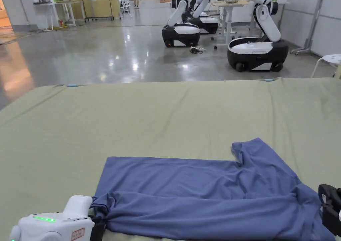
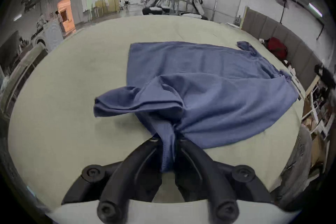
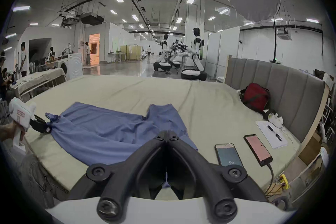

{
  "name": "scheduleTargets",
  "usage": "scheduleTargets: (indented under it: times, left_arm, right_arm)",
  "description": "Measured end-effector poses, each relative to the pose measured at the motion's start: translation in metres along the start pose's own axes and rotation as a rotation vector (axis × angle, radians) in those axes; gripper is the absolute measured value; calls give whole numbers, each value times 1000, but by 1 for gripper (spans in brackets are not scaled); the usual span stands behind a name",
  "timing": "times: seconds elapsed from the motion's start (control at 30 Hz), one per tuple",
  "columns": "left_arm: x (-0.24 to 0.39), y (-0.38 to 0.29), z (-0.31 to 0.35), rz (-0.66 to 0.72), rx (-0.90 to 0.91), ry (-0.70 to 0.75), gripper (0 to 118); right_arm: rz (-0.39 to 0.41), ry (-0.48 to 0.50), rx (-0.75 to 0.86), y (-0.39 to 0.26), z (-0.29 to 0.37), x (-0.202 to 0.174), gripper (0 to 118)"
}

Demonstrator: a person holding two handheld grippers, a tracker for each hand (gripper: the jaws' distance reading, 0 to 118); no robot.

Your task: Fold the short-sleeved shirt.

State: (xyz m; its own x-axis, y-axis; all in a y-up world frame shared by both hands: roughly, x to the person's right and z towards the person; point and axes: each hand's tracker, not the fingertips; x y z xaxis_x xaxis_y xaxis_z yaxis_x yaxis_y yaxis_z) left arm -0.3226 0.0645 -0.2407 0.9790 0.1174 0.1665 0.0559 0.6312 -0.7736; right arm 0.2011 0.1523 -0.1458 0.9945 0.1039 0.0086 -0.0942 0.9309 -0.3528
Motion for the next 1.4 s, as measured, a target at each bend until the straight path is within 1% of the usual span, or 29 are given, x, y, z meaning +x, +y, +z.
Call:
scheduleTargets:
  times: [0.03, 0.07, 0.1, 0.13, 0.17, 0.2, 0.3, 0.33, 0.37, 0.4, 0.43, 0.47, 0.5, 0.53, 0.57, 0.6, 0.63, 0.7, 0.73, 0.8, 0.9, 1.0, 1.07, 1.13, 1.2, 1.27, 1.33, 1.4]
  left_arm:
    - [-4, -1, 0, 30, -2, -15, 10]
    - [-6, 0, 0, 38, -8, -22, 10]
    - [-7, 0, 0, 43, -9, -25, 10]
    - [-7, -1, 0, 37, -7, -23, 10]
    - [-7, -1, 0, 20, 1, -6, 10]
    - [-3, 0, 0, 7, -1, 0, 10]
    - [1, -3, 0, -22, 0, 23, 10]
    - [3, -2, -1, -27, 2, 29, 10]
    - [4, -3, -2, -32, 2, 35, 10]
    - [4, -3, -2, -40, 3, 41, 10]
    - [5, -4, -2, -40, 1, 41, 10]
    - [7, -4, -3, -45, 4, 47, 10]
    - [9, -5, -1, -50, 9, 54, 10]
    - [10, -6, 0, -52, 13, 62, 10]
    - [12, -6, 0, -63, 15, 73, 10]
    - [14, -4, -1, -66, 13, 79, 10]
    - [13, -2, 1, -58, 11, 79, 10]
    - [8, -1, 7, -33, 14, 63, 10]
    - [7, 0, 11, 1, 32, 27, 10]
    - [2, 0, 20, 10, 28, 32, 9]
    - [-2, 0, 41, 22, 52, 15, 9]
    - [2, -2, 74, 39, 113, 29, 9]
    - [0, -6, 95, 44, 112, 0, 9]
    - [6, -14, 112, 28, 119, 10, 9]
    - [9, -26, 122, 14, 90, 16, 9]
    - [11, -39, 126, 10, 58, 15, 9]
    - [10, -56, 122, -2, 37, 18, 9]
    - [9, -69, 108, 13, -35, 59, 9]
  right_arm:
    - [3, -11, -26, -5, -5, 6, 4]
    - [-1, -3, -52, -9, -10, 12, 11]
    - [-12, 25, -95, -15, -16, 19, 28]
    - [-24, 40, -147, -22, -24, 26, 58]
    - [-28, 43, -199, -27, -33, 31, 100]
    - [-18, 44, -277, -36, -47, 35, 109]
    - [1, 44, -391, -59, -76, 45, 109]
    - [-5, 55, -422, -65, -86, 47, 109]
    - [-27, 69, -450, -68, -93, 48, 105]
    - [-61, 116, -468, -71, -99, 49, 88]
    - [-86, 145, -464, -72, -102, 51, 62]
    - [-95, 159, -442, -71, -102, 50, 44]
    - [-51, 149, -429, -70, -100, 46, 44]
    - [-40, 164, -413, -67, -94, 44, 39]
    - [-40, 183, -414, -64, -93, 43, 25]
    - [-46, 187, -417, -60, -93, 42, 17]
    - [-39, 168, -419, -58, -93, 40, 17]
    - [-43, 180, -400, -53, -88, 42, 16]
    - [-54, 176, -394, -49, -86, 43, 16]
    - [-77, 174, -348, -42, -77, 45, 16]
    - [-79, 190, -312, -27, -58, 43, 16]
    - [-93, 212, -286, -15, -36, 44, 16]
    - [-123, 231, -284, -11, -22, 45, 16]
    - [-148, 250, -283, -14, -7, 46, 16]
    - [-156, 259, -302, -21, 1, 48, 16]
    - [-166, 243, -330, -34, 4, 49, 16]
    - [-179, 240, -381, -52, -1, 52, 16]
    - [-192, 235, -472, -71, -11, 54, 16]
